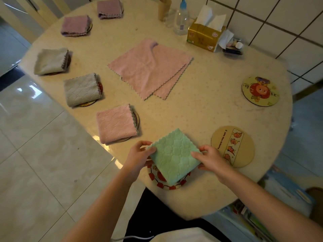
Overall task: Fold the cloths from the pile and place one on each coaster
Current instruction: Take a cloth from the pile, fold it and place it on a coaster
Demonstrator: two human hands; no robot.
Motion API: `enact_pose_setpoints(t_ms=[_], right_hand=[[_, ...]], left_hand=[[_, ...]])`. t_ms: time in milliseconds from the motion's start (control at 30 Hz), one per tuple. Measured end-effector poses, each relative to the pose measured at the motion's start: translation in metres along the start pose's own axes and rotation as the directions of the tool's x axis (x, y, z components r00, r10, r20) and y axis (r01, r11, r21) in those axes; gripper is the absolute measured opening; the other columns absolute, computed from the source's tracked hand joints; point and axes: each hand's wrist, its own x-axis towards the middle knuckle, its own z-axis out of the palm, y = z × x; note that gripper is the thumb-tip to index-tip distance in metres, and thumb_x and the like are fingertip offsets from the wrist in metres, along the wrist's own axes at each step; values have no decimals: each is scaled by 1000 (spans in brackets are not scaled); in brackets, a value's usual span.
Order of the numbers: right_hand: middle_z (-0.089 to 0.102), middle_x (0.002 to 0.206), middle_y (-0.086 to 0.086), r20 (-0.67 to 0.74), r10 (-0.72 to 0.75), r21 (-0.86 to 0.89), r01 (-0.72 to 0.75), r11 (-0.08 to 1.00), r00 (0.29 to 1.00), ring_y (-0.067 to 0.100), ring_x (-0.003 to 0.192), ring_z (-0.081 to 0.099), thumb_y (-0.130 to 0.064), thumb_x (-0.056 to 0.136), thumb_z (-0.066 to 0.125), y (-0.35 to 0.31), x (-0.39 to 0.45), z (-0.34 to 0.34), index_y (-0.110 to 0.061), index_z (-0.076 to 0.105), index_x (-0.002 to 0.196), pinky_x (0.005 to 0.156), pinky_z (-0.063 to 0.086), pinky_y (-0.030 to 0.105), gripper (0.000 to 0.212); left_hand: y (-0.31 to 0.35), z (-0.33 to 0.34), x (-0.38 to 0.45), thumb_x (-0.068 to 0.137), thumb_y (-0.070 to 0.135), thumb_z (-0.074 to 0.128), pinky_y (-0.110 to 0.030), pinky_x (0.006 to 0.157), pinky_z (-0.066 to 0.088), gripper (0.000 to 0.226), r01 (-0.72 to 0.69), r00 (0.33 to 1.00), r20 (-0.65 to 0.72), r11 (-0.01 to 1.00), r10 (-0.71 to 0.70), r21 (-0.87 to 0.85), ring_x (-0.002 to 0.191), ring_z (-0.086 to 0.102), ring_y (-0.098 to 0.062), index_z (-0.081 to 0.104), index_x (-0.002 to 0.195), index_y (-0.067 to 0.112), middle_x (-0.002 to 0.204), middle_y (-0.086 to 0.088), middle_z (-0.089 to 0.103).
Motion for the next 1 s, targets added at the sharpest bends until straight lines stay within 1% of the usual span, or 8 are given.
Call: enact_pose_setpoints(t_ms=[100, 200, 433, 533, 600, 667, 867, 1000], right_hand=[[64, 101, 3, 48, -11, 1, 11, 1000, 999, 16, 91, 64, -21, 88, 64, 21, -12, 7, -17, 56, 98, 76, 58, 32, 13], [65, 104, 6, 63, 18, 45, -20, 999, 998, 18, 93, 64, -15, 89, 63, 42, -15, 19, -17, 55, 97, 78, 58, 35, 11], [64, 96, -1, -63, -55, -96, 49, 994, 996, 15, 90, 63, -18, 86, 66, 70, -10, 32, -20, 59, 96, 82, 57, 41, 13], [62, 89, -7, -109, -143, -185, 121, 975, 984, 11, 85, 61, -19, 85, 67, 68, -8, 30, -19, 59, 95, 76, 55, 30, 13], [60, 86, -10, -107, -198, -266, 164, 950, 974, 5, 80, 58, -19, 86, 66, 66, -8, 29, -18, 58, 97, 65, 46, 14, 14], [59, 85, -9, -98, -223, -342, 178, 923, 970, -1, 75, 55, -20, 86, 66, 66, -7, 27, -18, 57, 96, 58, 40, 8, 13], [59, 94, -10, -5, -199, -612, 155, 776, 980, 6, 83, 58, -27, 84, 67, 57, 3, 15, -23, 58, 99, 74, 54, 28, 18], [61, 104, -7, 24, -273, -697, 211, 685, 962, 8, 90, 57, -16, 89, 60, 20, 24, -2, -21, 57, 108, 79, 52, 25, 20]], left_hand=[[-22, -5, -7, 89, 11, 65, -44, 77, 58, 13, 6, 998, -56, 999, -3, 44, 85, 66, -24, 62, 101, 12, 99, -13, 68], [-37, -10, -10, 89, 10, 65, -34, 69, 57, 10, -17, 995, -99, 997, 25, 79, 87, 64, -23, 63, 99, 12, 95, -11, 67], [-50, -15, -5, 86, 12, 69, -43, 77, 59, 6, -134, 968, -173, 955, 183, 264, 92, 65, -24, 68, 92, 13, 94, -6, 68], [-52, -15, 2, 84, 14, 72, -42, 73, 59, 8, -172, 950, -190, 921, 249, 350, 89, 65, -22, 68, 91, 15, 92, -1, 68], [-54, -15, 1, 85, 18, 71, -30, 71, 55, 9, -183, 929, -205, 864, 309, 470, 85, 63, -15, 68, 93, 17, 90, 4, 68], [-56, -14, 0, 86, 19, 69, -25, 71, 50, 10, -200, 908, -199, 798, 370, 569, 82, 61, -12, 67, 95, 18, 89, 5, 66], [-50, -15, 4, 87, 21, 66, -30, 71, 51, 16, -249, 879, -74, 586, 471, 771, 79, 58, -15, 65, 102, 20, 103, 8, 55], [-23, -20, 18, 90, 14, 56, -29, 73, 50, 25, -253, 877, -27, 508, 481, 823, 83, 57, -12, 64, 113, 20, 116, 7, 54]])
